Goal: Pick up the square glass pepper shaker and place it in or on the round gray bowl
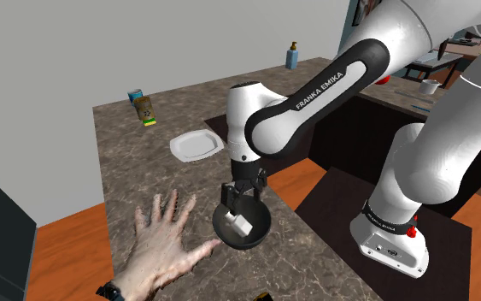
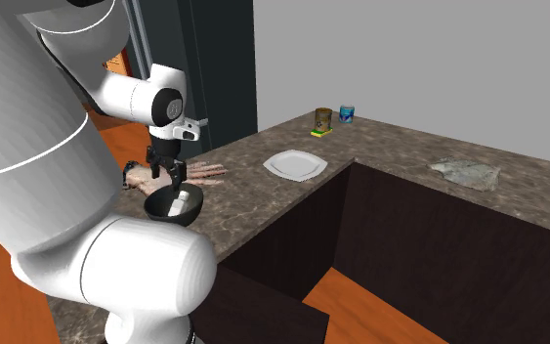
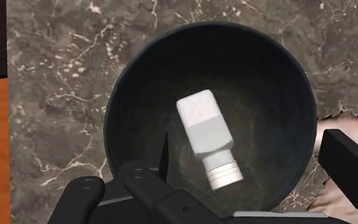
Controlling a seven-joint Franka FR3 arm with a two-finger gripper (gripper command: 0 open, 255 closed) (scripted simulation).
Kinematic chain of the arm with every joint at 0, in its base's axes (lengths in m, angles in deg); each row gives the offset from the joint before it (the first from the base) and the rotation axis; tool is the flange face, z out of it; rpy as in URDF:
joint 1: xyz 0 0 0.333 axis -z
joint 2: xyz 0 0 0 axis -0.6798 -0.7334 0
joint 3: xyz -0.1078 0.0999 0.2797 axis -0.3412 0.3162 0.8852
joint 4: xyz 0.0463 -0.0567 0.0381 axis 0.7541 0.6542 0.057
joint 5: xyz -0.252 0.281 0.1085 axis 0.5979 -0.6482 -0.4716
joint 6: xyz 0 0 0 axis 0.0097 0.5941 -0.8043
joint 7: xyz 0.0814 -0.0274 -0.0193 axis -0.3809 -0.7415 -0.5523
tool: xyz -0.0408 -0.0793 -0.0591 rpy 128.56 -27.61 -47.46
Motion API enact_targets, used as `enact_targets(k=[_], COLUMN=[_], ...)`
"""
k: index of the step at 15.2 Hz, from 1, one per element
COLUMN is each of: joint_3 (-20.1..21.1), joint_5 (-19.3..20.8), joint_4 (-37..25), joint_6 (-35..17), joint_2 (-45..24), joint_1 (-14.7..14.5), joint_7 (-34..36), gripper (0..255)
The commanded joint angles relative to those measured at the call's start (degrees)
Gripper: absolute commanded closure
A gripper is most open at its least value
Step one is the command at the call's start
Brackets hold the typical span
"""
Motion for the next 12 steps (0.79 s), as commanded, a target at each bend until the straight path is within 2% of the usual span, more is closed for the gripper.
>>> enact_targets(k=[1, 4, 12], joint_3=[-0.49, -1.89, -1.9], joint_5=[0.27, 1.16, 1.16], joint_4=[-0.77, -3.32, -3.31], joint_6=[2.27, 8.46, 8.44], joint_2=[1.45, 4.93, 4.92], joint_1=[0.24, 0.92, 0.91], joint_7=[0.03, 0.17, 0.17], gripper=[0, 0, 0])
